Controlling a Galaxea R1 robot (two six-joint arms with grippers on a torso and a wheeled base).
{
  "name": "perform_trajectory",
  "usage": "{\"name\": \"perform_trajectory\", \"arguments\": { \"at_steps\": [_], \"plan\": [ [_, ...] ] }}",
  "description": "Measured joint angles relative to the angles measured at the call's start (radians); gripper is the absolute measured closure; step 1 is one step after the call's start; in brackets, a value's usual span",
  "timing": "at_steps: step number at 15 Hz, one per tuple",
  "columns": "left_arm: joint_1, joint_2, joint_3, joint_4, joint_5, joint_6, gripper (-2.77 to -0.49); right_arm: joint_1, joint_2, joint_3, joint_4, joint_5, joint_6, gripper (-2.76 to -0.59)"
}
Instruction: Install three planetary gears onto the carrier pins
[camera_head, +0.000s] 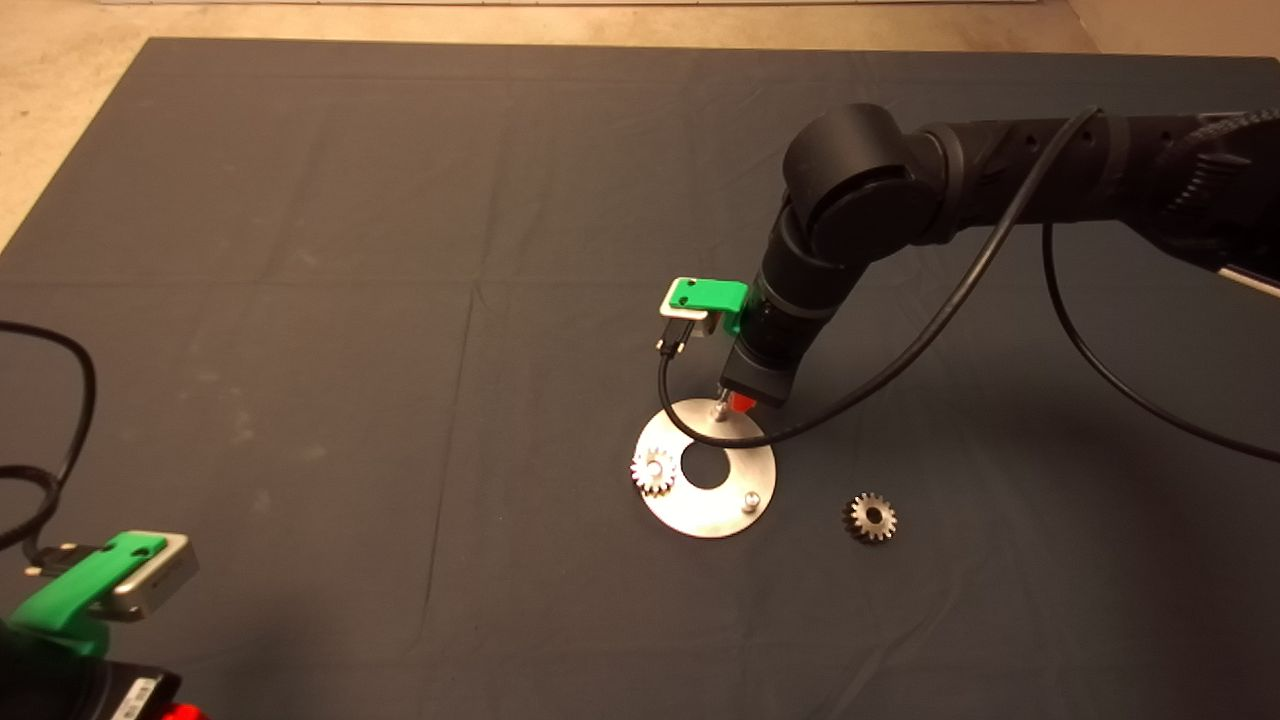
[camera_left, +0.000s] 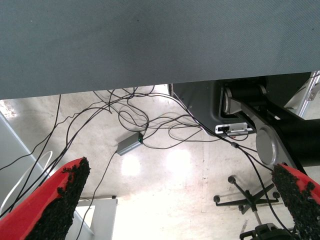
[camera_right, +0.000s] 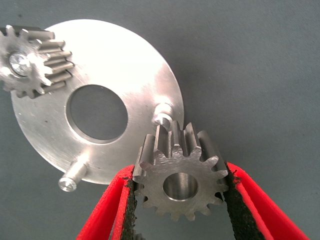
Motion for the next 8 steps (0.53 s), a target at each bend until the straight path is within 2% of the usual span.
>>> {"name": "perform_trajectory", "arguments": {
  "at_steps": [4,8],
  "plan": [
    [0.000,0.000,0.000,0.000,0.000,0.000,-2.62,0.000,0.001,-0.004,0.003,-0.001,0.000,-1.11],
    [0.000,0.000,0.000,0.000,0.000,0.000,-2.62,-0.013,0.014,-0.007,0.005,0.000,0.001,-1.10]
  ]
}}
